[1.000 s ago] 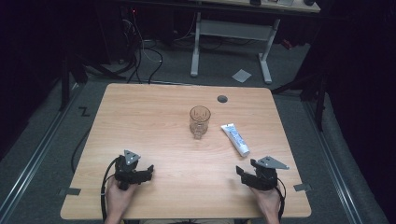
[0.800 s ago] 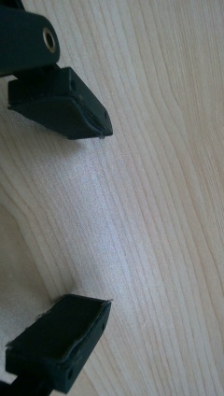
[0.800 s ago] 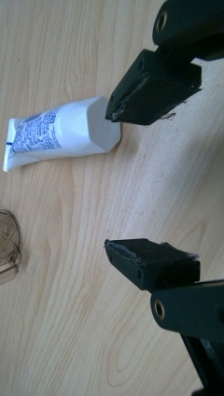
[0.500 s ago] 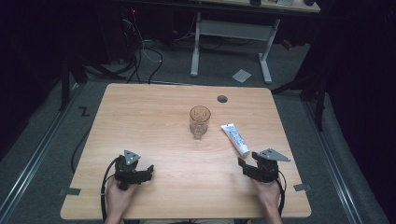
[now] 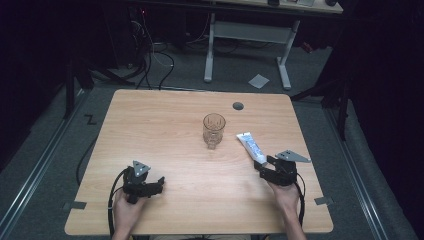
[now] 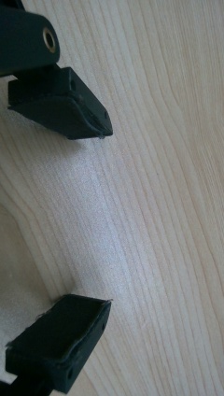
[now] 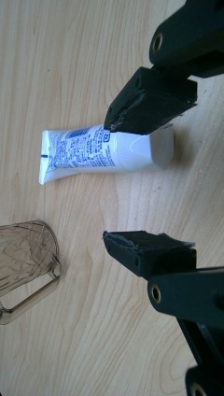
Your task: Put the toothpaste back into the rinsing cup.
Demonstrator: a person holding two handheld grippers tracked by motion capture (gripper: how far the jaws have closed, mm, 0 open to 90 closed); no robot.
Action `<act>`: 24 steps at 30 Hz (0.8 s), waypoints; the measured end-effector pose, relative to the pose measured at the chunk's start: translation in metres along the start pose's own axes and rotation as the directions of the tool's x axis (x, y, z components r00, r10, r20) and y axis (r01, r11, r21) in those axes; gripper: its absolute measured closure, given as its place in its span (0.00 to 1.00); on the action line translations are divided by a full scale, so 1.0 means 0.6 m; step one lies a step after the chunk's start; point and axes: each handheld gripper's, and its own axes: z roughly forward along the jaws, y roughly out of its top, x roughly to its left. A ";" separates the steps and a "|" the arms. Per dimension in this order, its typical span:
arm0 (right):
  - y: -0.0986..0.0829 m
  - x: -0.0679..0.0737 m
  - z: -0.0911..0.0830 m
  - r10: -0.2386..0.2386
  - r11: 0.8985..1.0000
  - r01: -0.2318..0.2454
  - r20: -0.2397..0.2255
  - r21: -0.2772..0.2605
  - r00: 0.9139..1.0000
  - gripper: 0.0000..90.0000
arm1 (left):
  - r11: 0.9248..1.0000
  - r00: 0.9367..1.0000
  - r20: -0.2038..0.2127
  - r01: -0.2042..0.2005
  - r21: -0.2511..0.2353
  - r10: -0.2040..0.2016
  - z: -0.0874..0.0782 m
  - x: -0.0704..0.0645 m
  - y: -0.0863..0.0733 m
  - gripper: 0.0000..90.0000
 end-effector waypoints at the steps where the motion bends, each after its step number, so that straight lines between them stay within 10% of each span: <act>1: 0.002 -0.001 0.001 0.007 1.000 -0.007 -0.006 0.001 1.000 0.44 | 1.000 1.000 0.000 0.000 0.000 0.000 0.000 0.000 0.000 0.16; 24: 0.074 -0.016 0.051 -0.002 0.999 0.002 -0.006 0.044 1.000 0.43 | 1.000 1.000 0.000 0.000 0.000 0.000 0.000 0.000 0.000 0.16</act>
